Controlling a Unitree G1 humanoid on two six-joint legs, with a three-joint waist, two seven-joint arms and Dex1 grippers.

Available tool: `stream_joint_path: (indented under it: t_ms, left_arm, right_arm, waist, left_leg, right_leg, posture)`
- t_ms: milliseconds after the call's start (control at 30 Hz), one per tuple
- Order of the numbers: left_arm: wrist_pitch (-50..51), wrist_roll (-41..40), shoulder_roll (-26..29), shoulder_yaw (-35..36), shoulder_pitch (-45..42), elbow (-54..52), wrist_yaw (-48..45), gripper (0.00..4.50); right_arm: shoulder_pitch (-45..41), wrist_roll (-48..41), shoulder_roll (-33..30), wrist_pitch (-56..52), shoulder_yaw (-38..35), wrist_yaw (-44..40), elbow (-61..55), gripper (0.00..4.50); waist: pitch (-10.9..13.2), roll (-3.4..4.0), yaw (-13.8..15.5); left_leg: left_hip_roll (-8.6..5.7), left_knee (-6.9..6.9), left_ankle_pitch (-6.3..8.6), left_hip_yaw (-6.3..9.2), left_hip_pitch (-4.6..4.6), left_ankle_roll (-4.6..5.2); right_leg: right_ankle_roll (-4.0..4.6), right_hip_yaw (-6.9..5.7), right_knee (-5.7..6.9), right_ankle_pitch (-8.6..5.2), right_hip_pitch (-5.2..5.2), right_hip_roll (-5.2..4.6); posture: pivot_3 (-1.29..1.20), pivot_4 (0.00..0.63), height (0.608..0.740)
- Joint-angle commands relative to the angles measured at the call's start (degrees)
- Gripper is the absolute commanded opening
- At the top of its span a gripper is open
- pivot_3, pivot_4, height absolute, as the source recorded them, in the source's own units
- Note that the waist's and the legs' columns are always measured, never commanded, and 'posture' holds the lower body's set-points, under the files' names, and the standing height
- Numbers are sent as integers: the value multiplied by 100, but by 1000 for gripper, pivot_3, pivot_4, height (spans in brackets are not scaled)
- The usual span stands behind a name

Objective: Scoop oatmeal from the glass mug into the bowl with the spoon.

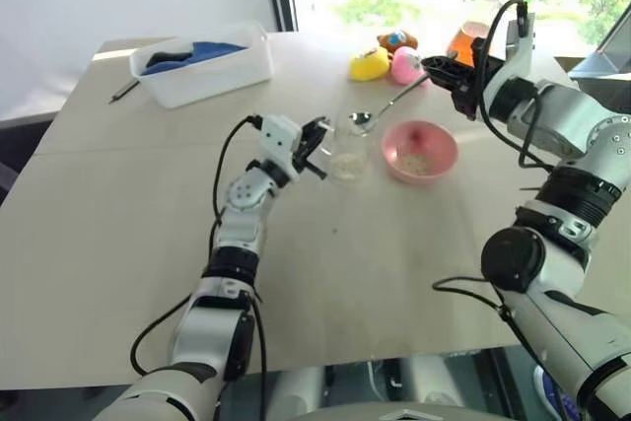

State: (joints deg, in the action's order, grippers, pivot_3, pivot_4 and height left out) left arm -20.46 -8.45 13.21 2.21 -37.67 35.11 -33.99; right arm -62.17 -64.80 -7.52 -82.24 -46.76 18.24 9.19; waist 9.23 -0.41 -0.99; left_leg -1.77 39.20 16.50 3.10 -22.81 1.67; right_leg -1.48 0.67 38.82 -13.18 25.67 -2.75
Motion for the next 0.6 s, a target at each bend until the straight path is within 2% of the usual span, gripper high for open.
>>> stream_joint_path:
  t_ms: [33, 333, 600]
  left_arm:
    - [-317, -105, 15, 148, 33, -158, 45, 104]
    - [-369, -108, 48, 191, -8, 13, 63, 104]
    - [-466, -109, 212, 369, -16, 289, 76, 104]
  right_arm:
    - [81, -336, -39, 220, -181, 403, -145, 0]
    - [217, -1212, -148, 754, -9, 913, -57, 0]
    - [564, -2005, -690, 1179, 170, 1297, -130, 0]
  waist:
    - [0, 0, -5]
    - [0, 0, -10]
    - [0, 0, -9]
  left_leg:
    - [0, 0, 0, -1, 0, 0]
    - [3, 0, 2, -11, 4, 3]
    - [4, 0, 4, -18, 4, 8]
  right_leg:
    - [0, 1, 0, 0, 0, 1]
    - [0, 8, 1, 0, 0, 8]
    - [0, 10, -1, 0, 0, 10]
  posture:
    - [0, 150, 740]
    - [0, 150, 740]
    - [0, 150, 740]
